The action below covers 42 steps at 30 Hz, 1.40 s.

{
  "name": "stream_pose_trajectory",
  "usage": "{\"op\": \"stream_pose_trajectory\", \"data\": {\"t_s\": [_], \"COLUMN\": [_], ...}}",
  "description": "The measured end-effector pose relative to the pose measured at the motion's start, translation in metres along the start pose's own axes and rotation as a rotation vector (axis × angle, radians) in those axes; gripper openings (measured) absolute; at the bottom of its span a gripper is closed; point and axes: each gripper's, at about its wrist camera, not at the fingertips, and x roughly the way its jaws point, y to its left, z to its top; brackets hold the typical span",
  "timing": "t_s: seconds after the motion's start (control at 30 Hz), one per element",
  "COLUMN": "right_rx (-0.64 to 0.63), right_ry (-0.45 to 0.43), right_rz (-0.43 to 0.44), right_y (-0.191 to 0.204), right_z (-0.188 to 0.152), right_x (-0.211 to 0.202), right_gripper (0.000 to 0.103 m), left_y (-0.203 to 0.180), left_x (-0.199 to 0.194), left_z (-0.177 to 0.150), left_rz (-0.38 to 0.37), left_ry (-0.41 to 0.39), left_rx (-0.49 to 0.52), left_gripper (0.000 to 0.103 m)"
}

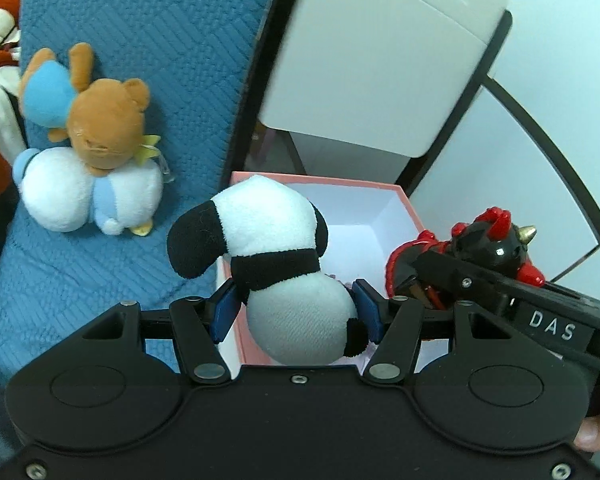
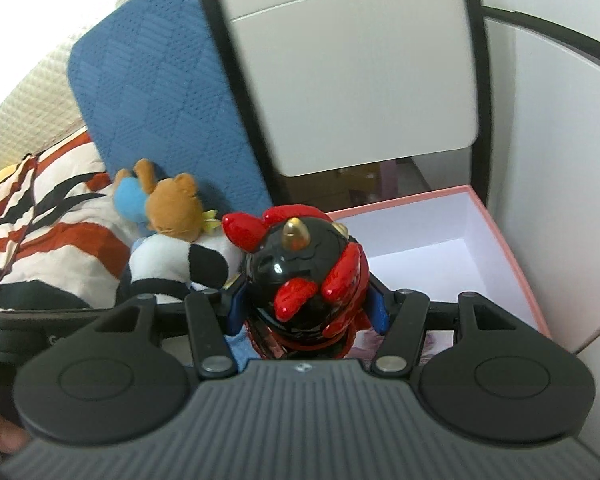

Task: Organize objects
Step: 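Lower the panda and figurine into the pink box with both grippers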

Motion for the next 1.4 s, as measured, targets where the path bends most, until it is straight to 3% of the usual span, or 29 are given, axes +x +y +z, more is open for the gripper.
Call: {"op": "stream_pose_trajectory", "data": {"t_s": [0.3, 0.87, 1.0, 1.4], "right_rx": [0.058, 0.092, 0.103, 0.113], "right_ry": [0.012, 0.195, 0.232, 0.275], "right_rz": [-0.046, -0.094, -0.101, -0.108], "right_y": [-0.053, -0.12, -0.127, -0.133], "right_z": [-0.001, -0.043, -0.05, -0.047], "right_x": [0.012, 0.086, 0.101, 0.109], "right_gripper": [0.06, 0.06, 0.06, 0.061], "left_y": [-0.031, -0.051, -0.051, -0.045], "left_x": [0.038, 0.148, 0.16, 0.164], "left_z": [-0.002, -0.026, -0.028, -0.027], "left_rz": [-0.011, 0.023, 0.062, 0.063], "left_ry": [0.026, 0.198, 0.209, 0.257], "left_rx": [0.028, 0.035, 0.045, 0.013], "left_gripper": [0.058, 0.058, 0.058, 0.06]}}
